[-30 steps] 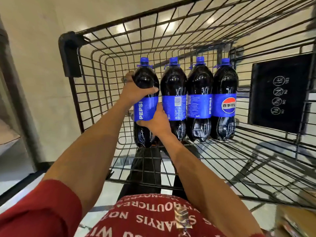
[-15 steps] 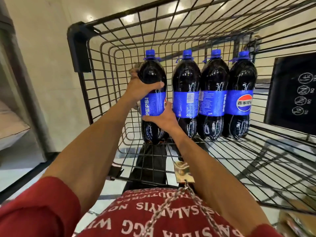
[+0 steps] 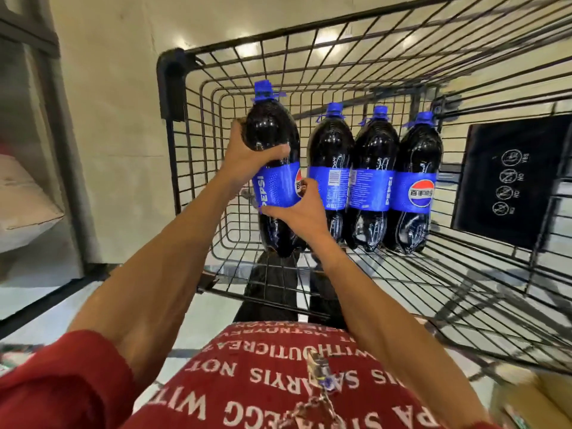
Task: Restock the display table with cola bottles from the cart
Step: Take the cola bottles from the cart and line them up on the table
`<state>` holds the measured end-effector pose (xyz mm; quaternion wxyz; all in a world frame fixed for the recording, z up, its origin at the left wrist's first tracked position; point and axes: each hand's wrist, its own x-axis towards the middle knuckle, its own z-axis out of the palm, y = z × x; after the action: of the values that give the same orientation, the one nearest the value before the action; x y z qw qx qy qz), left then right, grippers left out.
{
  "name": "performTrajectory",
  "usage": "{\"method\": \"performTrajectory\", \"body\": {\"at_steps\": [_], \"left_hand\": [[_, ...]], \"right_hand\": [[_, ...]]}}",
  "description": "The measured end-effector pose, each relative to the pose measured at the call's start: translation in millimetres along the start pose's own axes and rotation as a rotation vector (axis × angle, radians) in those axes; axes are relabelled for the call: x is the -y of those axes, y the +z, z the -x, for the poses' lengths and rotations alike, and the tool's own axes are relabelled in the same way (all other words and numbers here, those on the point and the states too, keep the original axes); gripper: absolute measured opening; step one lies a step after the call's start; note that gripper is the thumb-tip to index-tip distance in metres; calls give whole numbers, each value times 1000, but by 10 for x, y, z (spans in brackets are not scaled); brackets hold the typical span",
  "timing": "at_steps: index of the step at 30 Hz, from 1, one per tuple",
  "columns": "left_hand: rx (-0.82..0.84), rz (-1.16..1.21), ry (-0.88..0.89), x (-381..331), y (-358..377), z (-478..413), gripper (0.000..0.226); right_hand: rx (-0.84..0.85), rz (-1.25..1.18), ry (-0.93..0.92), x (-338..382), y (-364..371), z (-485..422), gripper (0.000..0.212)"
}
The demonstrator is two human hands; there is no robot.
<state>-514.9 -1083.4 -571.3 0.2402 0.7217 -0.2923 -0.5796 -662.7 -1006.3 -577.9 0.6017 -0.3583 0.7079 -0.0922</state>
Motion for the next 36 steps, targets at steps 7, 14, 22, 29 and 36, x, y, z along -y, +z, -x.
{"method": "performTrajectory", "body": {"at_steps": [7,14,22,29,36], "left_hand": [[-76,-9,197,-651,-118,670,105],[-197,72,400,-1381,-295,1494,100],[-430,222,586,-1769,-554,2524,101],[-648,306,654,-1783,-950,3359,96],[-871,320,696,-1523,-1488,4185,98]], "right_hand": [[100,-2,-209,381,-400,418,75],[161,15,-404,959,-708,978,95],[281,140,-656,1519,-908,1632,93],[395,247,-874,1894,-696,2262,93],[526,305,-1019,2080,-111,2864,96]]}}
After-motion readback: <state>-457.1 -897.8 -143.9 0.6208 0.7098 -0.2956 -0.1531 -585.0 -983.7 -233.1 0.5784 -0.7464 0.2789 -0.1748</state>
